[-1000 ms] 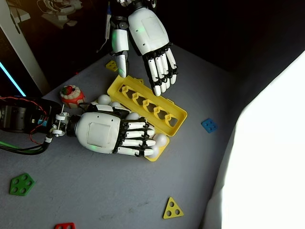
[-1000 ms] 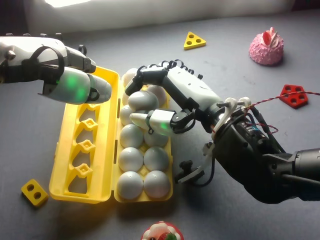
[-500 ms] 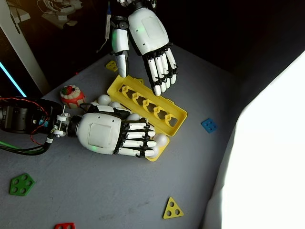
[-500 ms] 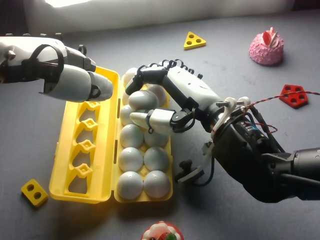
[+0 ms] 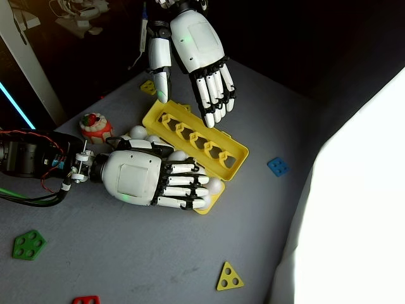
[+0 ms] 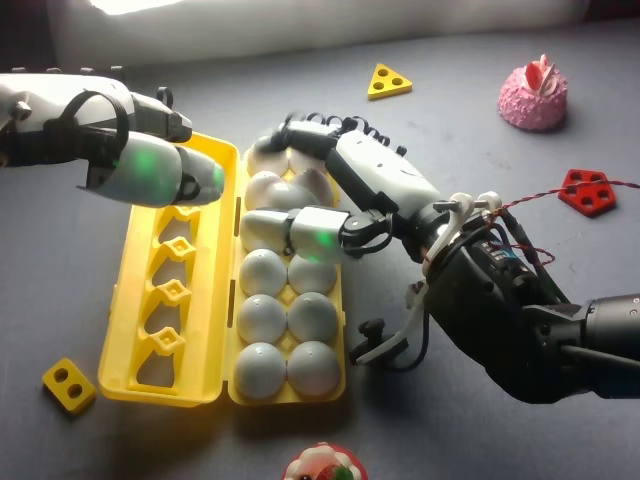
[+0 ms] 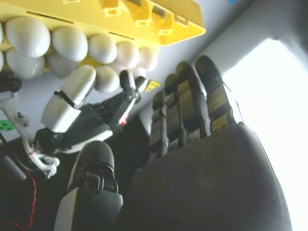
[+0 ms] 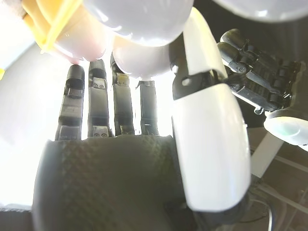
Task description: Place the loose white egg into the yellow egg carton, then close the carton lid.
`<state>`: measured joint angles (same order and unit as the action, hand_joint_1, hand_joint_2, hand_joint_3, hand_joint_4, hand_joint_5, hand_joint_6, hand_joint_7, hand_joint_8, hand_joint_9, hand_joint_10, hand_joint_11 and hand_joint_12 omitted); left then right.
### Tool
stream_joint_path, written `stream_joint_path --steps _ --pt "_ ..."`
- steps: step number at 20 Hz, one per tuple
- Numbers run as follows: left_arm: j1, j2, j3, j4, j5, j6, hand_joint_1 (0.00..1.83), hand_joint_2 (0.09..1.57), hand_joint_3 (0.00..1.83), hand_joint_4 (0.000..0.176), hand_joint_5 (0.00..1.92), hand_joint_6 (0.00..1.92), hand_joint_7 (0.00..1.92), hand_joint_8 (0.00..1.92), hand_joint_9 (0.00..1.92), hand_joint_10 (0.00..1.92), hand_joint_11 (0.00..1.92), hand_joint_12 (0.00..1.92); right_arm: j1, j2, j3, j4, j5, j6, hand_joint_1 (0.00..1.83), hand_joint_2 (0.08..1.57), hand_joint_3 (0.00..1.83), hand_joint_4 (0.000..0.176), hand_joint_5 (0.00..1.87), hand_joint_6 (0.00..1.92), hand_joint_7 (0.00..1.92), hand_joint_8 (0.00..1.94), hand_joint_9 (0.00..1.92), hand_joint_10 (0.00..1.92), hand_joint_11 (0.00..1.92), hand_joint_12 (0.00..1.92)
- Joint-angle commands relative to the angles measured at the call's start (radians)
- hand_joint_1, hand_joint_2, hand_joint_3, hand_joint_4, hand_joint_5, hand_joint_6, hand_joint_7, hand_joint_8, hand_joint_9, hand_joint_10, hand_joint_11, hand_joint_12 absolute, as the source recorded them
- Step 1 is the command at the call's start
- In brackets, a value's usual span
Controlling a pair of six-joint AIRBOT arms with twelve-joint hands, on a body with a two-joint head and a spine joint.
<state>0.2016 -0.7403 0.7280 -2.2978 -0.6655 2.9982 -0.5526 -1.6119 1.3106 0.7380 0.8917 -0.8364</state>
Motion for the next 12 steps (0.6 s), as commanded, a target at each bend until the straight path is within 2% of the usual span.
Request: stream_joint_path --steps 1,5,6,7,10,12 --pt "-0.012 -0.002 -0.001 0.039 0.044 -0.001 0.09 1.33 0.0 0.03 0.2 0.0 0.24 0.0 0.27 0.0 0.0 0.63 0.005 0.002 0.006 -0.052 0.096 0.002 0.76 0.91 0.0 0.0 0.14 0.02 0.2 0.0 0.2 0.0 0.0 0.42" --pt "-0.012 -0.002 -0.001 0.039 0.044 -0.001 0.07 1.33 0.0 0.031 0.2 0.0 0.22 0.0 0.26 0.0 0.0 0.64 0.004 0.002 0.009 -0.052 0.098 0.002 0.76 0.91 0.0 0.001 0.11 0.0 0.16 0.0 0.17 0.0 0.0 0.36" --pt "-0.012 -0.002 -0.001 0.039 0.044 -0.001 0.1 1.32 0.0 0.039 0.18 0.0 0.21 0.0 0.24 0.0 0.0 0.53 0.004 0.002 0.009 -0.052 0.098 0.002 0.77 0.91 0.0 0.0 0.12 0.01 0.16 0.0 0.17 0.0 0.0 0.37" --pt "-0.012 -0.002 -0.001 0.039 0.044 -0.001 0.08 1.33 0.0 0.039 0.18 0.0 0.21 0.0 0.24 0.0 0.0 0.54 0.004 0.002 0.009 -0.061 0.1 0.006 0.78 0.91 0.0 0.0 0.12 0.01 0.17 0.0 0.18 0.0 0.0 0.38" --pt "-0.013 -0.002 -0.001 0.038 0.044 -0.001 0.08 1.32 0.0 0.03 0.21 0.01 0.24 0.01 0.27 0.01 0.0 0.64 0.006 0.009 0.008 -0.1 0.105 0.008 0.75 0.91 0.0 0.002 0.12 0.0 0.18 0.0 0.18 0.0 0.0 0.42" --pt "-0.022 -0.005 0.004 0.023 0.044 -0.01 0.07 1.32 0.0 0.035 0.21 0.0 0.25 0.0 0.26 0.0 0.0 0.56 0.01 0.043 0.0 -0.109 0.104 -0.007 0.75 0.9 0.0 0.005 0.11 0.0 0.16 0.0 0.18 0.0 0.0 0.42"
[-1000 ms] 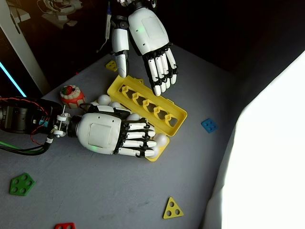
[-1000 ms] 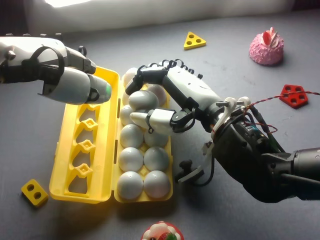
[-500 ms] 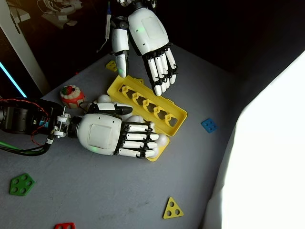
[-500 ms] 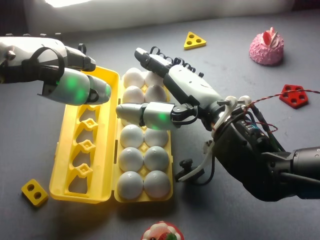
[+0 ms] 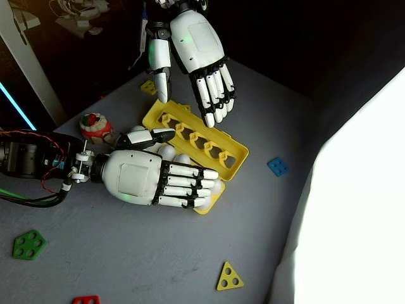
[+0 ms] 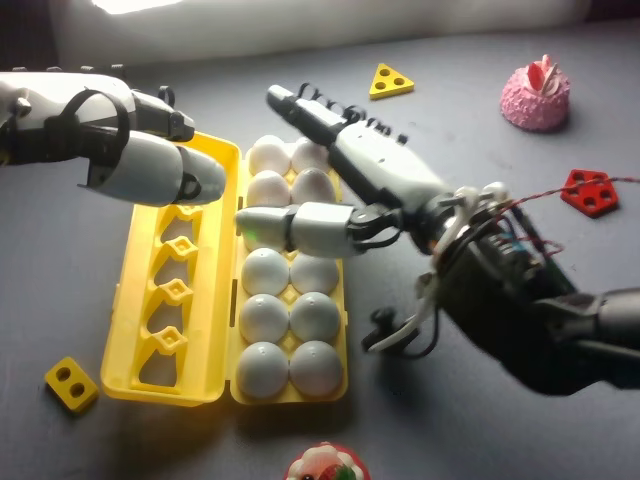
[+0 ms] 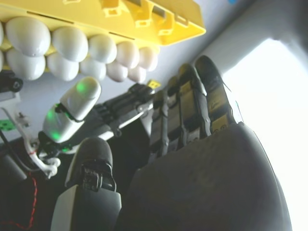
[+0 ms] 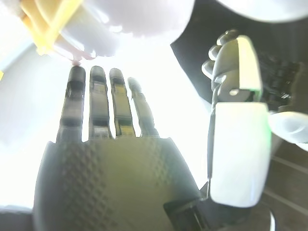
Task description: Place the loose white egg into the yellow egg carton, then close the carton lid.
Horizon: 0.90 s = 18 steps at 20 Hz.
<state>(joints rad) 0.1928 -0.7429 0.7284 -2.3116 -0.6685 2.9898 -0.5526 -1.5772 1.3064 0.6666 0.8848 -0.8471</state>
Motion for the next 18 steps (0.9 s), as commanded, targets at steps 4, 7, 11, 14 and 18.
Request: stream_joint_path --steps 4,7,11,14,18 --pt "-0.01 -0.003 0.012 0.036 0.059 -0.125 0.1 1.33 0.0 0.034 0.16 0.0 0.16 0.0 0.19 0.0 0.0 0.37 0.05 0.116 -0.033 -0.05 0.064 0.003 0.7 0.94 0.01 0.003 0.07 0.01 0.14 0.0 0.14 0.01 0.0 0.39" --pt "-0.003 -0.004 0.021 0.036 0.065 -0.223 0.16 1.32 0.0 0.035 0.18 0.01 0.17 0.01 0.19 0.0 0.0 0.36 0.062 0.222 -0.096 -0.058 0.001 0.002 0.67 0.94 0.01 0.004 0.09 0.02 0.15 0.01 0.13 0.01 0.0 0.35" --pt "0.01 -0.005 0.044 0.036 0.052 -0.35 0.13 1.31 0.0 0.044 0.18 0.01 0.16 0.01 0.19 0.01 0.0 0.44 0.06 0.352 -0.159 -0.1 -0.131 -0.02 0.68 0.94 0.0 0.0 0.1 0.0 0.15 0.0 0.11 0.01 0.0 0.4" --pt "0.017 -0.005 0.059 0.036 0.017 -0.436 0.03 1.33 0.0 0.036 0.17 0.0 0.18 0.0 0.21 0.0 0.0 0.53 0.063 0.456 -0.211 -0.146 -0.228 -0.036 0.67 0.94 0.0 0.003 0.1 0.0 0.17 0.01 0.13 0.02 0.0 0.41" --pt "0.024 -0.005 0.074 0.036 -0.027 -0.537 0.13 1.31 0.0 0.023 0.26 0.02 0.27 0.01 0.3 0.02 0.0 0.7 0.075 0.578 -0.264 -0.19 -0.369 -0.069 0.67 0.95 0.0 0.0 0.07 0.0 0.18 0.0 0.13 0.01 0.0 0.32"
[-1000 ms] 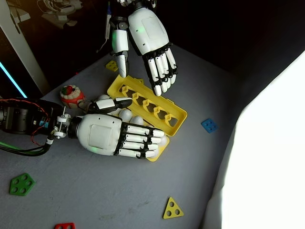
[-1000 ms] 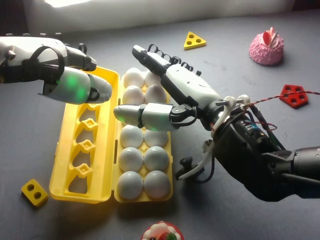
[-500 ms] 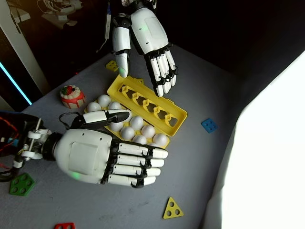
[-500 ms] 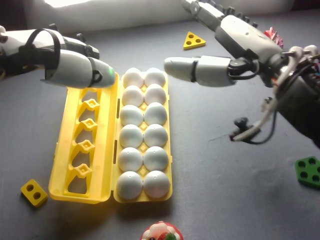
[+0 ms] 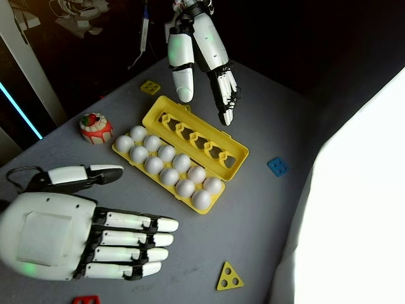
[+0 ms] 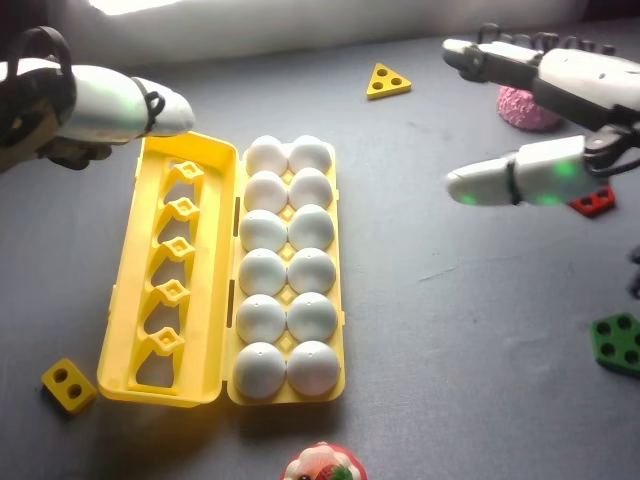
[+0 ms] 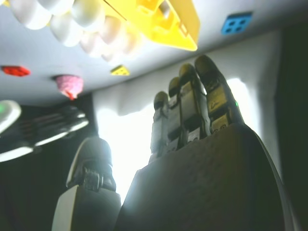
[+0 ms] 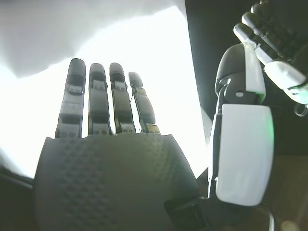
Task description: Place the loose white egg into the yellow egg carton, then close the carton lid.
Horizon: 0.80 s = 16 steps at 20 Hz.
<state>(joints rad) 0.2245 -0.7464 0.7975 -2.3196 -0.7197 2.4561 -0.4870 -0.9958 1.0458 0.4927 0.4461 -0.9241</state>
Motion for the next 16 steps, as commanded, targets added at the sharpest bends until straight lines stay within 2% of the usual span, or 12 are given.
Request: stream_joint_path --steps 1,3,5,6,7,8,9,10,11,13,16 --pt "-0.004 -0.002 0.009 0.044 0.01 -0.037 0.15 1.3 0.0 0.032 0.28 0.01 0.29 0.01 0.33 0.02 0.0 0.73 0.017 0.019 -0.008 -0.016 0.012 -0.008 0.68 0.95 0.0 0.0 0.08 0.01 0.19 0.0 0.14 0.01 0.0 0.34" --pt "0.002 -0.002 0.019 0.045 -0.008 -0.085 0.18 1.3 0.0 0.02 0.31 0.01 0.33 0.01 0.37 0.02 0.0 0.85 0.021 0.066 -0.02 -0.016 -0.023 -0.01 0.64 0.96 0.0 0.0 0.1 0.01 0.19 0.0 0.15 0.01 0.0 0.47" --pt "0.008 -0.002 0.027 0.045 -0.019 -0.107 0.12 1.31 0.0 0.019 0.34 0.01 0.4 0.02 0.44 0.04 0.0 1.07 0.019 0.1 -0.033 -0.022 -0.024 -0.011 0.7 0.95 0.0 0.0 0.11 0.01 0.17 0.0 0.15 0.01 0.0 0.39" --pt "0.012 -0.002 0.031 0.045 -0.023 -0.116 0.12 1.31 0.0 0.019 0.34 0.01 0.41 0.02 0.46 0.04 0.0 1.12 0.019 0.118 -0.04 -0.03 -0.024 -0.011 0.7 0.95 0.0 0.0 0.11 0.01 0.17 0.0 0.16 0.01 0.0 0.39" --pt "0.017 -0.002 0.035 0.045 -0.027 -0.131 0.1 1.32 0.0 0.008 0.42 0.03 0.53 0.05 0.56 0.09 0.02 1.27 0.018 0.132 -0.044 -0.032 -0.024 -0.011 0.71 0.95 0.0 0.0 0.11 0.0 0.16 0.0 0.16 0.01 0.0 0.35" --pt "0.026 -0.002 0.039 0.045 -0.028 -0.155 0.13 1.32 0.0 0.0 0.48 0.03 0.6 0.05 0.62 0.13 0.06 1.29 0.013 0.147 -0.046 -0.032 -0.025 -0.011 0.71 0.96 0.0 0.0 0.11 0.0 0.15 0.0 0.15 0.01 0.0 0.32" --pt "0.035 -0.002 0.04 0.045 -0.028 -0.179 0.14 1.32 0.0 0.0 0.49 0.03 0.61 0.05 0.63 0.14 0.07 1.3 0.009 0.156 -0.046 -0.032 -0.025 -0.011 0.71 0.96 0.0 0.0 0.1 0.0 0.15 0.0 0.15 0.01 0.0 0.31" --pt "0.047 -0.002 0.041 0.045 -0.029 -0.206 0.15 1.32 0.0 0.0 0.5 0.01 0.66 0.04 0.62 0.26 0.09 1.3 0.004 0.164 -0.046 -0.032 -0.024 -0.011 0.73 0.94 0.0 0.0 0.14 0.01 0.17 0.01 0.18 0.01 0.0 0.49" --pt "0.055 -0.002 0.042 0.045 -0.029 -0.223 0.13 1.32 0.0 0.0 0.51 0.0 0.67 0.03 0.55 0.42 0.09 1.3 -0.003 0.172 -0.046 -0.032 -0.024 -0.011 0.72 0.94 0.0 0.0 0.13 0.0 0.17 0.0 0.18 0.01 0.0 0.56" --pt "0.072 -0.002 0.044 0.045 -0.029 -0.252 0.12 1.33 0.0 0.0 0.5 0.0 0.66 0.01 0.44 0.65 0.08 1.31 -0.008 0.182 -0.046 -0.041 -0.025 -0.011 0.74 0.95 0.0 0.0 0.12 0.01 0.16 0.0 0.17 0.0 0.0 0.5" --pt "0.097 -0.002 0.049 0.057 -0.029 -0.292 0.1 1.33 0.0 0.0 0.5 0.0 0.65 0.0 0.39 0.74 0.06 1.33 -0.011 0.192 -0.046 -0.05 -0.024 -0.011 0.75 0.95 0.0 0.0 0.12 0.0 0.14 0.0 0.14 0.0 0.0 0.42"
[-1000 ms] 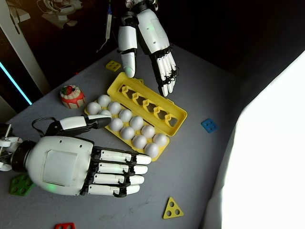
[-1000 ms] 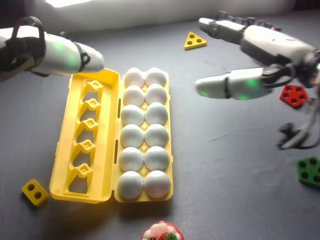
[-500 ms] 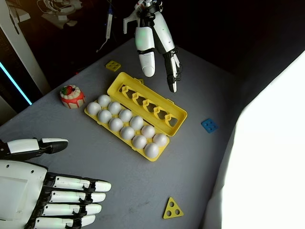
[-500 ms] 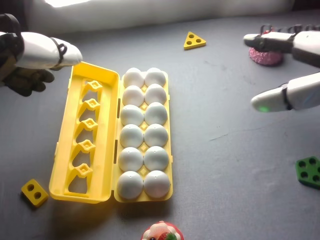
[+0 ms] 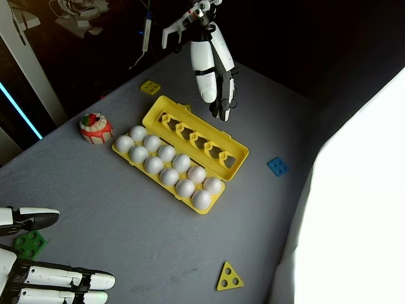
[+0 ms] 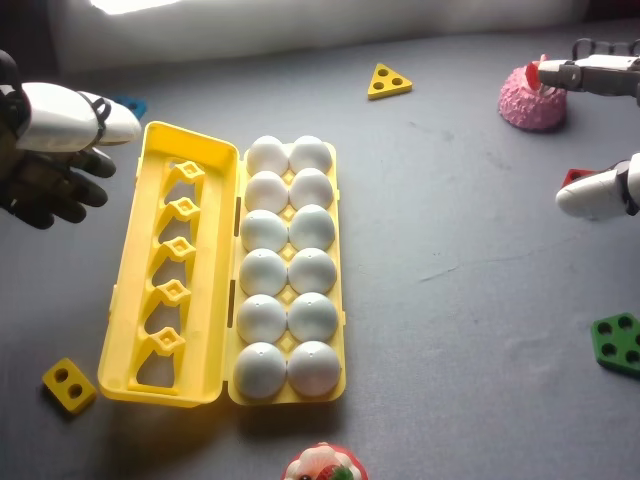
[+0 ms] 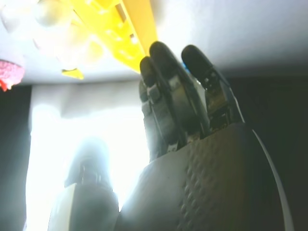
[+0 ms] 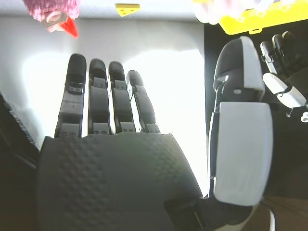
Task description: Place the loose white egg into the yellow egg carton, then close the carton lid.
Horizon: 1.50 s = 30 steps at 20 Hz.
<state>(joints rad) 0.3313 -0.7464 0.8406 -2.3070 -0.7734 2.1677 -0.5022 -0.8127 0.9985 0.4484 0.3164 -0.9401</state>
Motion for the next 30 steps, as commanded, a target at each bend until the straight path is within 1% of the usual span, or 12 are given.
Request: stream_joint_path --steps 1,5,6,8,10,13,15,20,23,25,26,30 --pt "0.0 -0.002 0.007 0.049 0.025 -0.019 0.12 1.33 0.0 0.0 0.5 0.0 0.66 0.01 0.4 0.74 0.05 1.34 0.002 0.011 0.001 -0.007 0.105 0.005 0.74 0.95 0.0 0.0 0.11 0.0 0.14 0.0 0.14 0.01 0.0 0.41" --pt "0.04 -0.007 0.011 0.05 0.025 -0.062 0.14 1.31 0.0 0.0 0.5 0.0 0.67 0.01 0.39 0.75 0.03 1.38 -0.004 0.013 0.001 -0.013 0.106 0.005 0.7 0.94 0.0 0.0 0.1 0.0 0.15 0.0 0.15 0.0 0.0 0.49" --pt "0.044 -0.009 0.012 0.05 0.025 -0.069 0.15 1.31 0.0 0.0 0.49 0.0 0.67 0.01 0.39 0.76 0.02 1.4 -0.004 0.013 0.001 -0.013 0.106 0.005 0.69 0.96 0.0 0.0 0.11 0.0 0.15 0.0 0.14 0.0 0.0 0.39" --pt "0.061 -0.019 0.019 0.051 0.025 -0.088 0.12 1.32 0.0 0.001 0.49 0.0 0.67 0.01 0.39 0.76 0.01 1.43 -0.004 0.013 0.001 -0.017 0.107 0.005 0.67 0.96 0.0 0.0 0.11 0.0 0.15 0.0 0.14 0.0 0.0 0.37" --pt "0.074 -0.028 0.022 0.051 0.025 -0.114 0.12 1.32 0.0 0.0 0.5 0.01 0.66 0.01 0.37 0.76 0.0 1.41 -0.005 0.013 0.001 -0.017 0.11 0.005 0.71 0.96 0.0 0.0 0.12 0.0 0.17 0.01 0.15 0.0 0.0 0.37" --pt "0.1 -0.04 0.022 0.051 0.024 -0.171 0.09 1.33 0.0 0.009 0.43 0.0 0.63 0.0 0.31 0.82 0.0 1.42 -0.005 0.013 0.0 -0.017 0.121 0.005 0.75 0.95 0.0 0.0 0.13 0.0 0.2 0.0 0.17 0.01 0.0 0.44" --pt "0.12 -0.048 0.02 0.051 0.024 -0.207 0.1 1.32 0.0 0.008 0.44 0.01 0.64 0.0 0.31 0.82 0.0 1.42 -0.004 0.013 -0.001 -0.017 0.128 0.008 0.72 0.95 0.0 0.0 0.12 0.0 0.19 0.0 0.16 0.01 0.0 0.38" --pt "0.152 -0.063 0.017 0.06 0.013 -0.266 0.12 1.32 0.0 0.002 0.45 0.01 0.66 0.01 0.33 0.8 0.0 1.44 0.004 0.013 -0.001 -0.026 0.129 0.009 0.71 0.94 0.0 0.0 0.14 0.0 0.2 0.0 0.18 0.01 0.0 0.54" --pt "0.169 -0.074 0.016 0.063 0.007 -0.3 0.1 1.32 0.0 0.0 0.48 0.01 0.67 0.01 0.36 0.76 0.0 1.45 0.008 0.014 -0.001 -0.026 0.133 0.009 0.73 0.95 0.0 0.0 0.13 0.0 0.2 0.0 0.16 0.01 0.0 0.42" --pt "0.182 -0.081 0.015 0.066 0.006 -0.322 0.09 1.32 0.0 0.0 0.48 0.01 0.67 0.01 0.36 0.77 0.0 1.49 0.007 0.015 -0.001 -0.026 0.133 0.008 0.7 0.94 0.0 0.0 0.14 0.0 0.22 0.0 0.18 0.01 0.0 0.53" --pt "0.187 -0.082 0.014 0.067 0.007 -0.33 0.08 1.32 0.0 0.0 0.48 0.01 0.67 0.01 0.36 0.77 0.0 1.49 0.007 0.015 -0.001 -0.026 0.135 0.008 0.66 0.96 0.0 0.0 0.12 0.0 0.21 0.0 0.17 0.01 0.0 0.5" --pt "0.207 -0.086 0.005 0.071 0.007 -0.364 0.04 1.33 0.0 0.018 0.46 0.0 0.64 0.0 0.33 0.83 0.0 1.53 0.024 0.023 -0.001 -0.026 0.139 0.008 0.71 0.94 0.0 0.0 0.14 0.0 0.21 0.0 0.19 0.01 0.0 0.5"
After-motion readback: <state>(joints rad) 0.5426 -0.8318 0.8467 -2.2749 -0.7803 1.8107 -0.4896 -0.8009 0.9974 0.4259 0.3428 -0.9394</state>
